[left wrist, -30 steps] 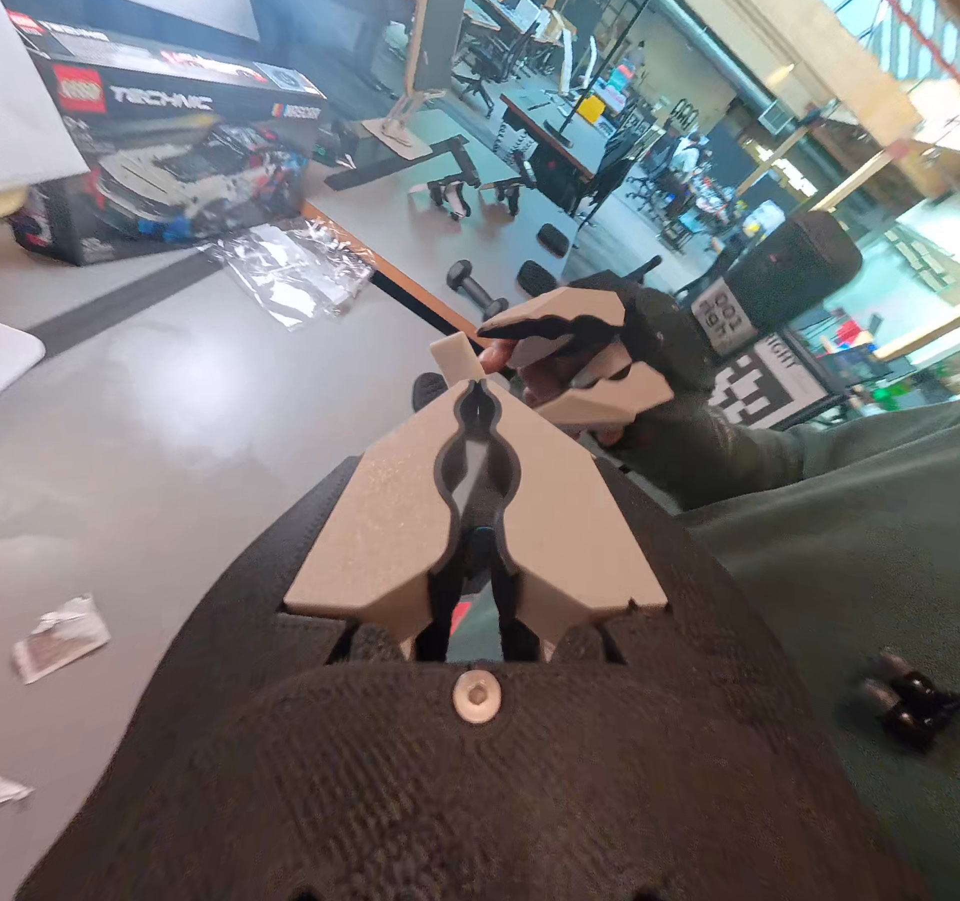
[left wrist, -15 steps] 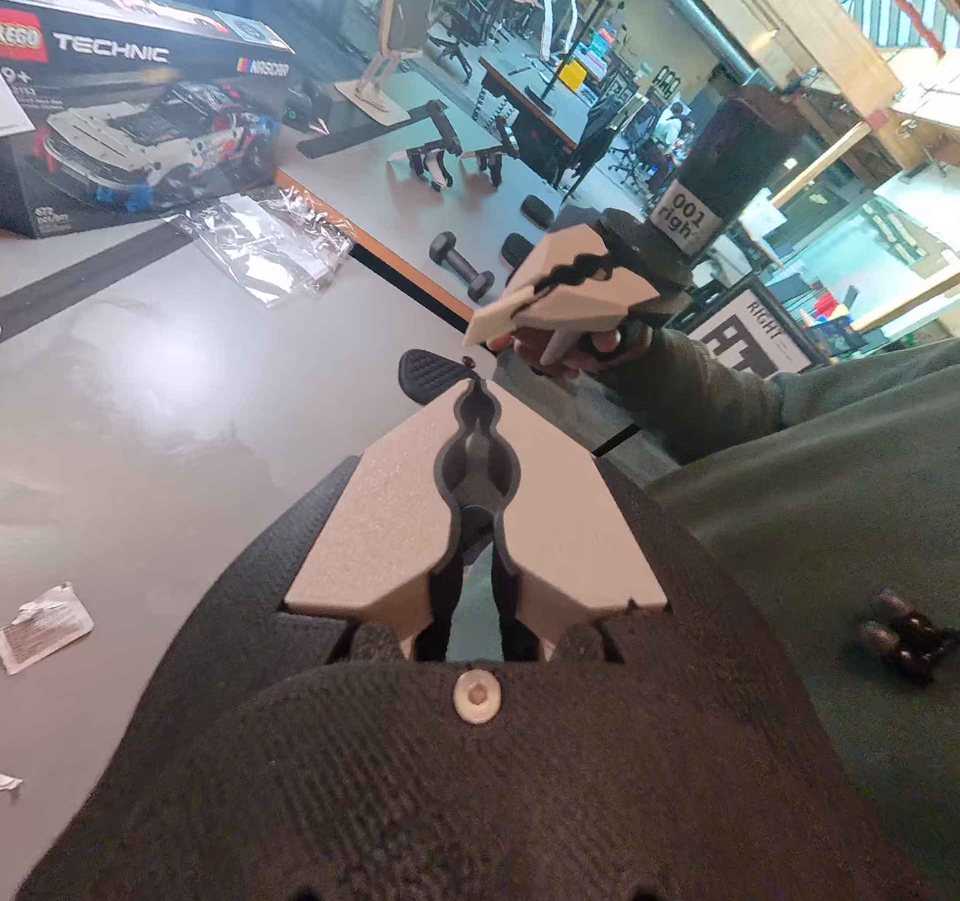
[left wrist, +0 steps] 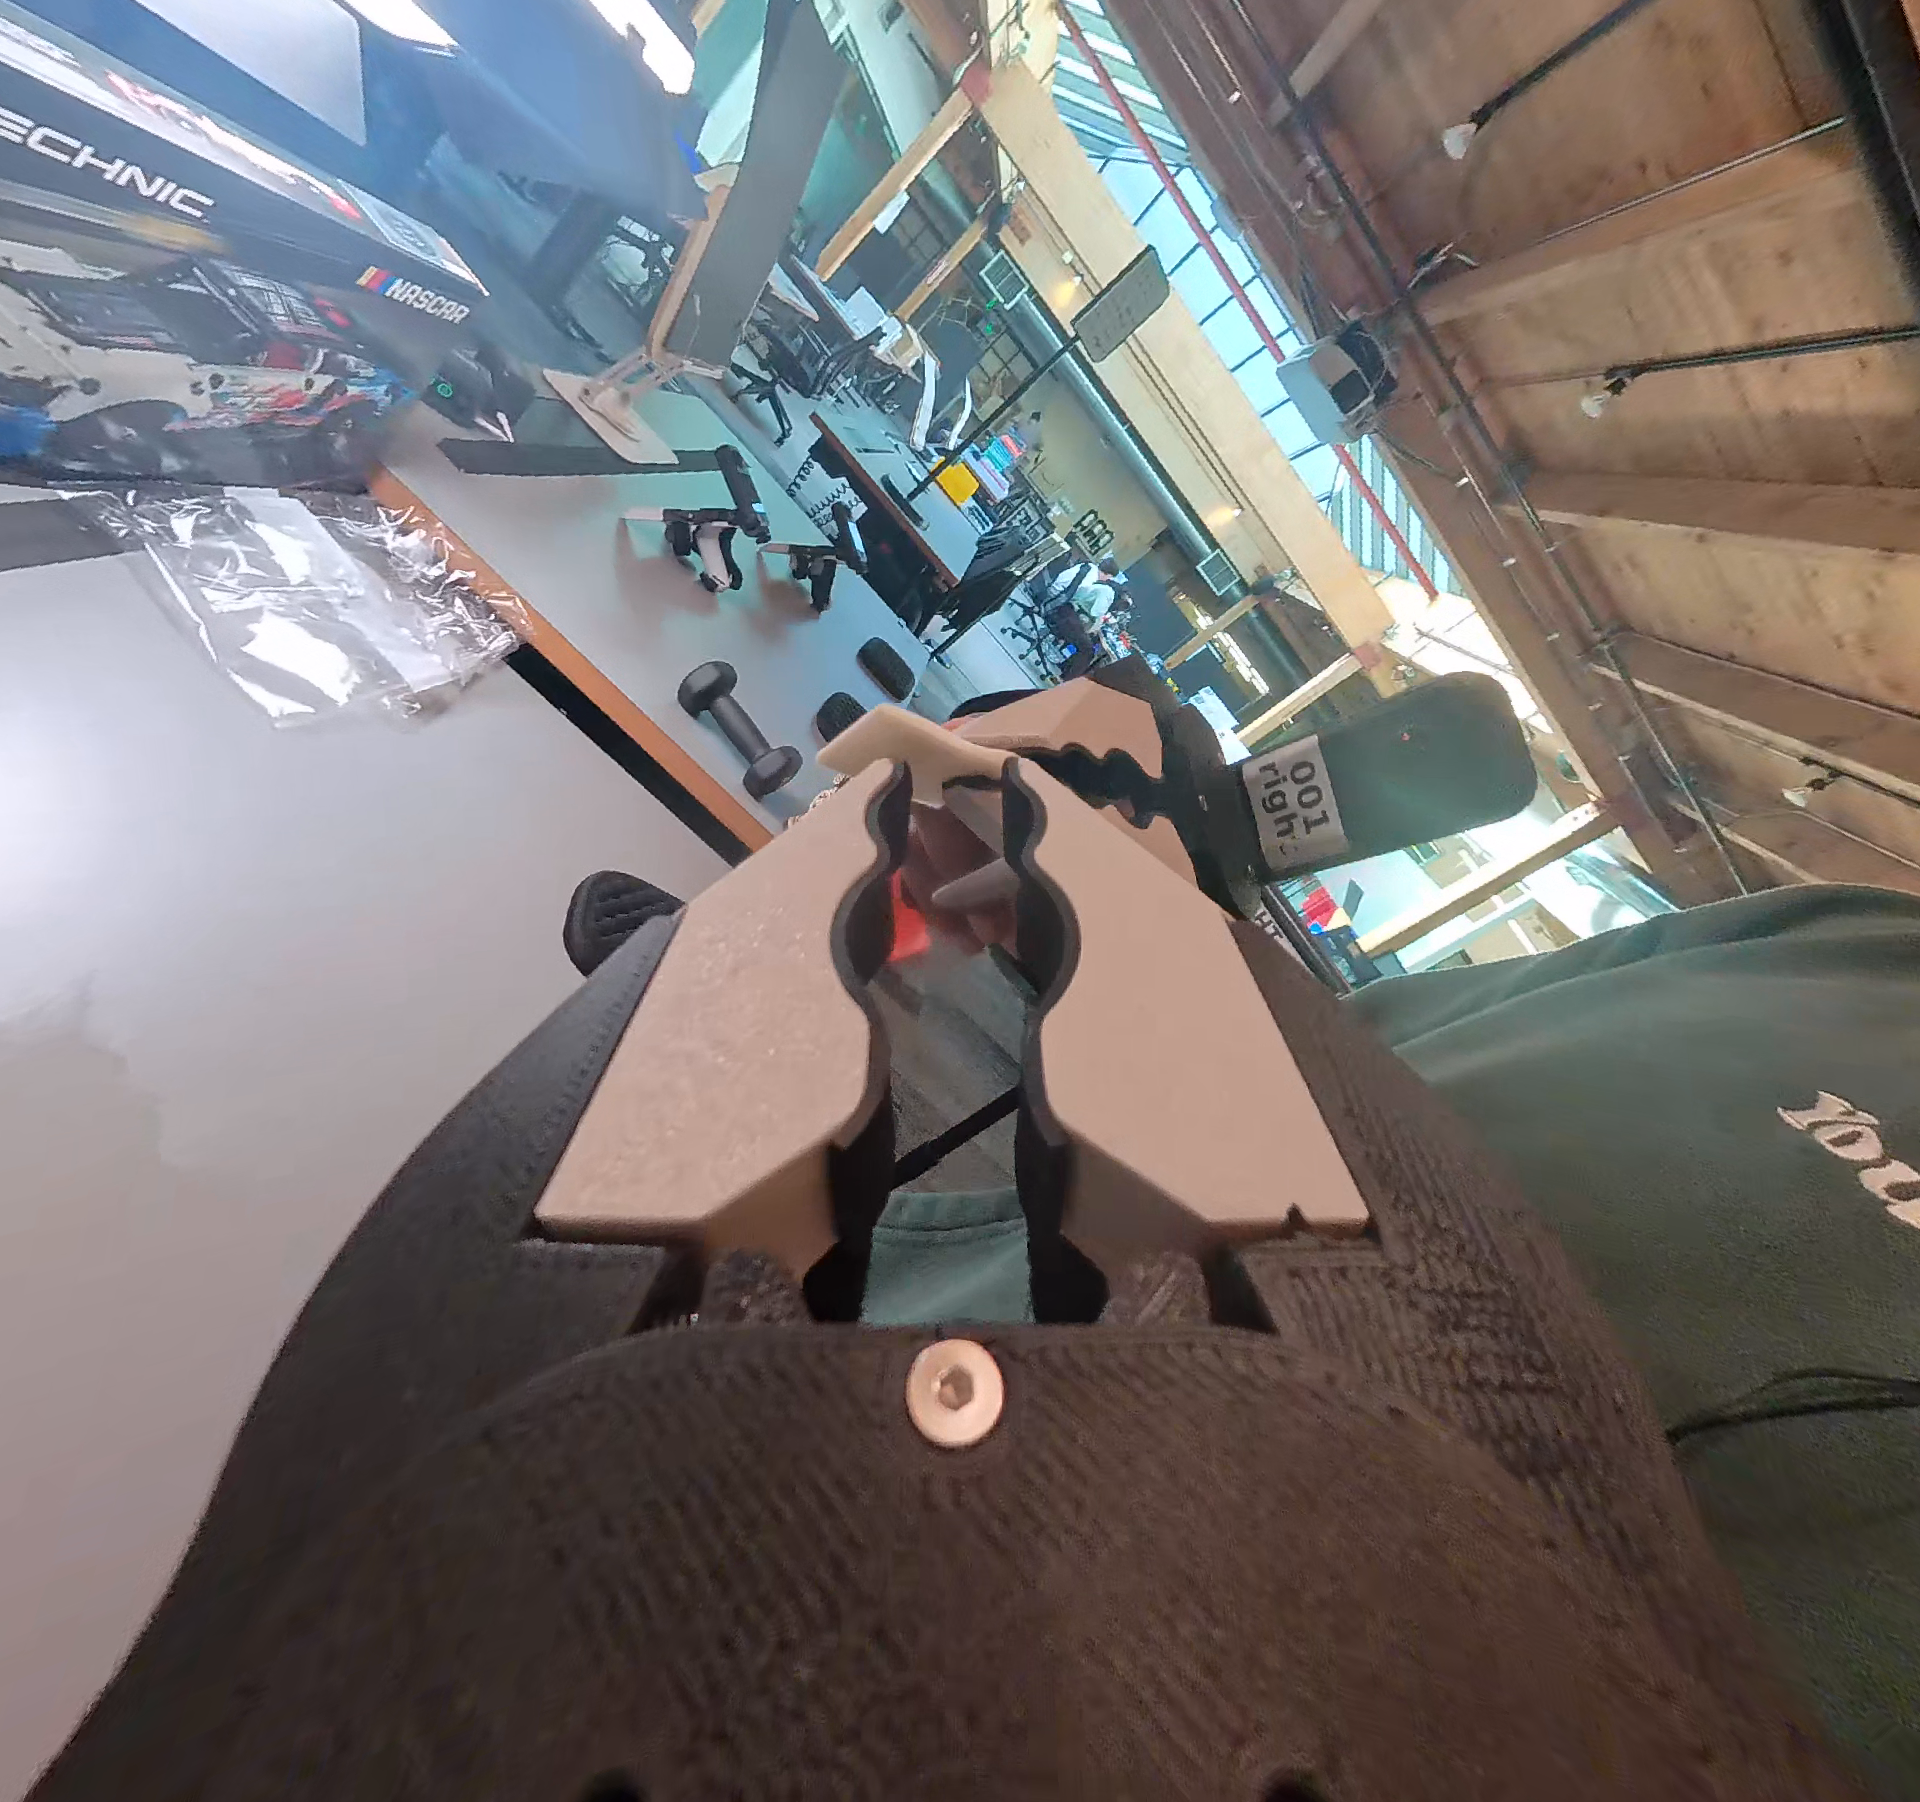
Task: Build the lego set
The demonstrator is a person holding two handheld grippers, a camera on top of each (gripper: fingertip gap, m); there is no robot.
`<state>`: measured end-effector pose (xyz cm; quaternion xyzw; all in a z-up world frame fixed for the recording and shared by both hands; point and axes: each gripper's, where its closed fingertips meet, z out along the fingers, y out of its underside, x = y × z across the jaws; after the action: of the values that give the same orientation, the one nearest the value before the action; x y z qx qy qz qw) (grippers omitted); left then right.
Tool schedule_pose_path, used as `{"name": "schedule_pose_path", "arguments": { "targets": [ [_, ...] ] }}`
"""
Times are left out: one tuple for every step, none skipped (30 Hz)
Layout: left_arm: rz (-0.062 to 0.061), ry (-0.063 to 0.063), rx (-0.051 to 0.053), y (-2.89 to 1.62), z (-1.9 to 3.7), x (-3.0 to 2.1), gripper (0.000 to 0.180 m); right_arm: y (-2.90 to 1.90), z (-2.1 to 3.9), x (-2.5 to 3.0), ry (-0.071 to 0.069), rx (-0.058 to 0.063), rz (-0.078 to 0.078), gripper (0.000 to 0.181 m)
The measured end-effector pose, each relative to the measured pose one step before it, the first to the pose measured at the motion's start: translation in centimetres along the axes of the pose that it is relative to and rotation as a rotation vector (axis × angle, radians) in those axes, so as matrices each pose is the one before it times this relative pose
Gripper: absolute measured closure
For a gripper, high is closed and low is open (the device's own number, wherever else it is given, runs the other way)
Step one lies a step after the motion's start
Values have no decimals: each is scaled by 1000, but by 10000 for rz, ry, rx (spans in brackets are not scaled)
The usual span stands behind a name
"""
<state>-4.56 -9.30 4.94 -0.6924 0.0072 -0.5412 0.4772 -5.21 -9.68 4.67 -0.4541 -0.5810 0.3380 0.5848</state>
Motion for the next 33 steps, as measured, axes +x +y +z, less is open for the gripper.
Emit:
{"name": "schedule_pose_path", "arguments": {
  "targets": [
    [17, 44, 27, -61, -10, 58, 165, -23, 72, -108, 29, -64, -214, 179],
    [-5, 38, 46, -89, -20, 37, 165, 6, 96, -159, 12, -83, -234, 179],
    [16, 15, 13, -37, -29, -19, 165, -5, 101, -142, 29, -64, -219, 178],
    [52, -4, -7, -17, -49, -49, 167, -20, 83, -78, 39, -36, -142, 178],
    [60, 18, 3, -46, -75, 5, 168, -60, 67, -80, -30, 20, 15, 177],
    [61, 50, 0, -39, -81, 79, 169, -100, 38, -82, -126, 81, 195, 177],
    [44, 64, -8, -25, -89, 87, 169, -107, 10, -93, -202, 97, 290, 176],
    [12, 79, -22, 0, -82, 92, 169, -100, -8, -157, -271, 84, 288, 175],
    [-7, 101, -18, 10, -89, 110, 170, -116, -21, -177, -290, 84, 261, 174],
    [-14, 114, -8, -16, -76, 136, 170, -129, -30, -116, -240, 86, 272, 173],
    [-4, 112, -6, -21, -80, 140, 170, -148, -22, -106, -230, 107, 281, 172],
    [15, 83, -13, -17, -72, 122, 170, -113, -33, -64, -196, 85, 264, 172],
    [27, 54, -13, -25, -62, 91, 172, -88, -29, -32, -171, 69, 231, 172],
    [24, 48, 12, -59, -73, 90, 173, -52, -26, 60, -100, 47, 206, 172],
    [3, 70, 34, -90, -57, 136, 175, -78, -22, 0, -112, 66, 177, 173],
    [-5, 84, 36, -92, -37, 146, 175, -96, -26, -46, -138, 67, 193, 174],
    [12, 64, 24, -62, -25, 129, 175, -114, -20, -38, -135, 70, 204, 175],
    [34, 45, 7, -35, -34, 104, 175, -114, -36, -71, -156, 81, 214, 176],
    [37, 40, -5, -24, -36, 90, 176, -84, -33, -29, -137, 63, 220, 177],
    [35, 43, 4, -38, -48, 111, 176, -99, -58, -18, -131, 77, 222, 178],
    [40, 42, -2, -30, -65, 109, 177, -103, -84, -16, -128, 75, 234, 180],
    [48, 38, -17, -19, -79, 118, 178, -139, -117, 13, -119, 98, 243, 181],
    [61, 18, -20, -25, -96, 75, 179, -166, -184, 37, -129, 106, 256, 181],
    [61, 9, -27, -7, -131, 61, 180, -152, -220, 69, -134, 87, 264, 181],
    [45, 20, -44, 19, -125, 72, 180, -102, -249, 101, -125, 42, 246, 181],
    [37, 13, -55, 38, -124, 70, 180, -112, -297, 81, -135, 35, 223, 181],
    [51, -29, -78, 93, -99, -11, 180, -118, -323, 38, -161, 18, 205, 181],
    [69, -43, -122, 187, -61, -21, 180, -54, -348, 47, -152, -46, 161, 181],
    [74, -4, -152, 241, -44, 37, 180, 69, -359, 139, -93, -136, 98, 181],
    [73, 16, -159, 263, -38, 80, 180, 209, -383, 200, -59, -245, 78, 181],
    [65, -3, -163, 280, -14, 40, 180, 274, -373, 199, -65, -296, 113, 181],
    [51, -15, -161, 296, 0, 11, 180, 190, -347, 59, -127, -232, 151, 181],
    [38, 6, -148, 284, 28, 28, 180, 59, -301, -48, -145, -121, 149, 181]
  ]
}}
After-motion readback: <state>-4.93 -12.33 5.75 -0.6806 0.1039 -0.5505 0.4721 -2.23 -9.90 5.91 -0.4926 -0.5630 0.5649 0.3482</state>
